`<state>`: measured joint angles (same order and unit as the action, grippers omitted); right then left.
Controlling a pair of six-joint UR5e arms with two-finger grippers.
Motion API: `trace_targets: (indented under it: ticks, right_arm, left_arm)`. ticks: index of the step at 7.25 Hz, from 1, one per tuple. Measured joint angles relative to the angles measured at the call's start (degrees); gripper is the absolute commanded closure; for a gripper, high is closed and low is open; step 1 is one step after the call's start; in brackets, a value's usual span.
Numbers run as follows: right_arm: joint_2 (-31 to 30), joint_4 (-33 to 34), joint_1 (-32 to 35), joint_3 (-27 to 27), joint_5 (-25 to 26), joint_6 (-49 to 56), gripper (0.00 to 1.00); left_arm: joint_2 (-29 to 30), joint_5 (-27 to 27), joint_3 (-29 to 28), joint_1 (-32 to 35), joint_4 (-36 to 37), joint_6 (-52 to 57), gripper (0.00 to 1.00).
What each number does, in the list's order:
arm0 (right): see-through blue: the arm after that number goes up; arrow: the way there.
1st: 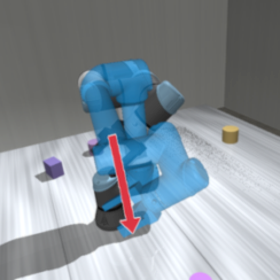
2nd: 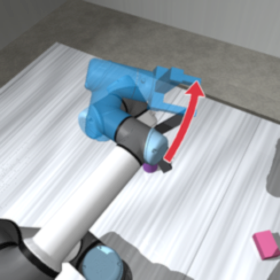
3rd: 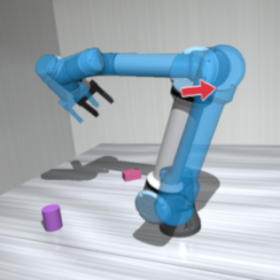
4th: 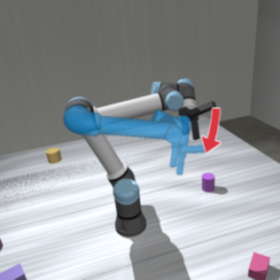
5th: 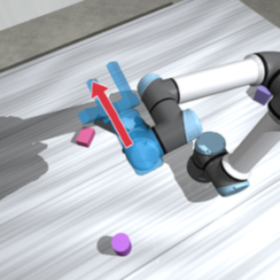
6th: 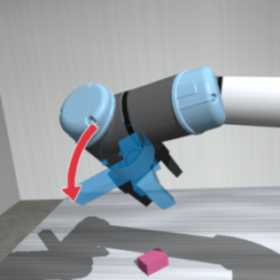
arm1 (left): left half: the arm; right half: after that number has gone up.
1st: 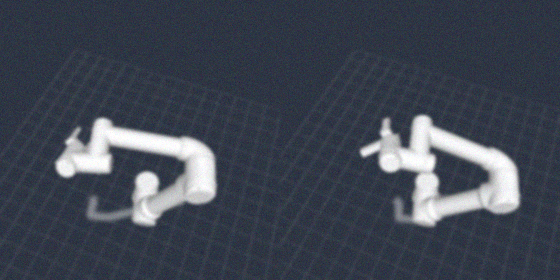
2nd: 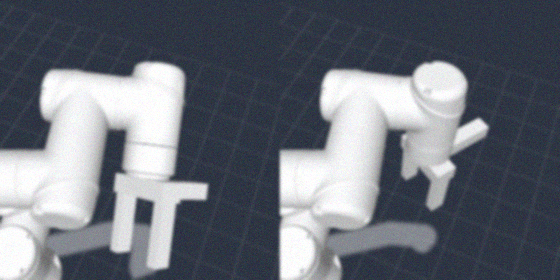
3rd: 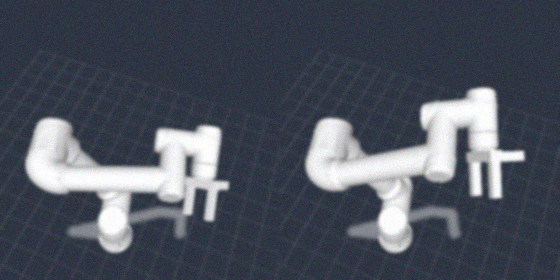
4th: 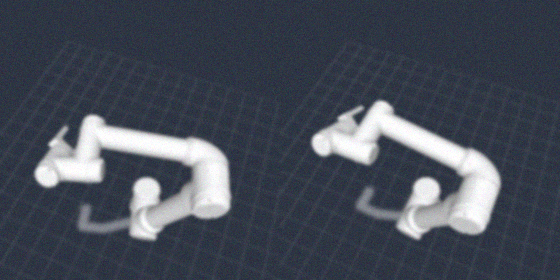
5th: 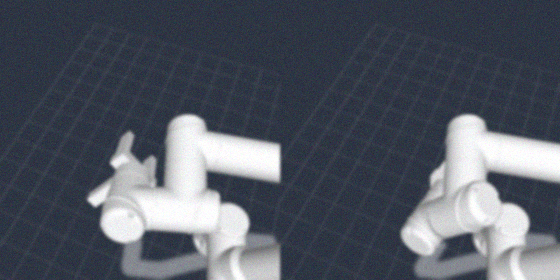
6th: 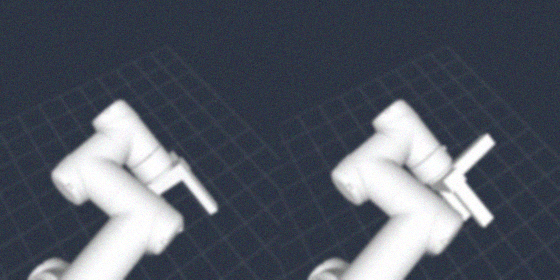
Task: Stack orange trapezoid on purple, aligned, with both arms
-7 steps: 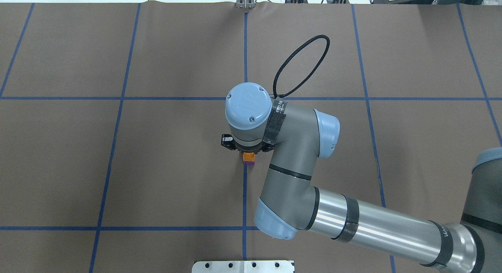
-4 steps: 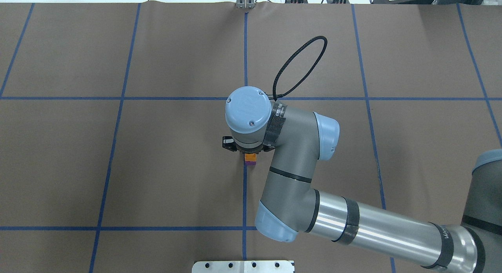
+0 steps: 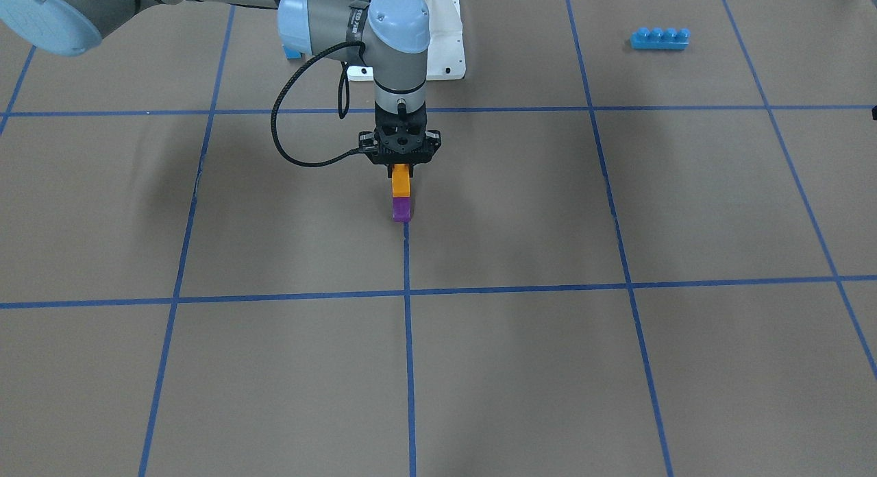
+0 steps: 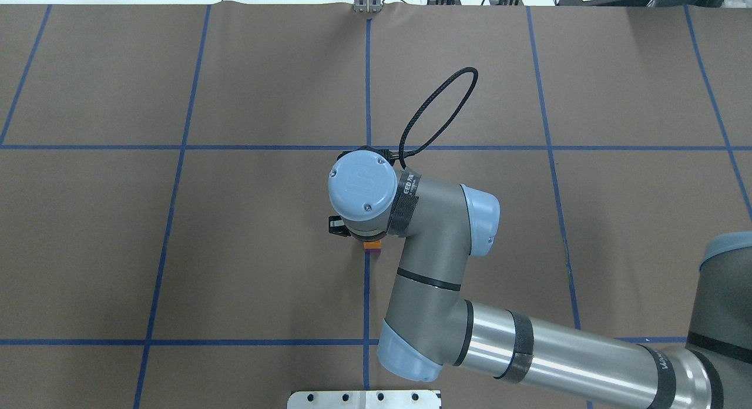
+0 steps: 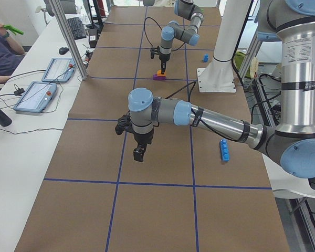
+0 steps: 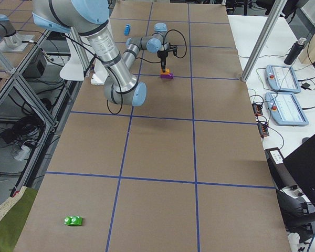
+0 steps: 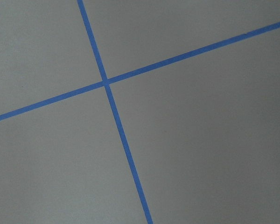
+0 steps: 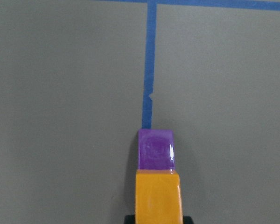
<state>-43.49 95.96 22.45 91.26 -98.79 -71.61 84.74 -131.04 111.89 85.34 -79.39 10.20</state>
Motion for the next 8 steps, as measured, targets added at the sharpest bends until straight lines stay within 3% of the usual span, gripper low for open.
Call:
trace_targets:
  ticks: [1, 2, 8]
  right_arm:
    - [-0.09, -0.03, -0.12, -0.1, 0.3, 0.17, 0.99]
    - [-0.12, -0.12, -0.14, -0.11, 0.36, 0.33, 0.01]
    - [0.38, 0.48, 0.53, -0.09, 0.23, -1.47, 0.0]
  left_arm:
    - [-0.08, 0.0, 0.0, 0.0, -0.04, 0.0, 0.0]
    - [-0.14, 0.0, 0.01, 0.0, -0.08, 0.0, 0.0]
    - [-0.19, -0.01, 0.09, -0.09, -0.15, 0.0, 0.0]
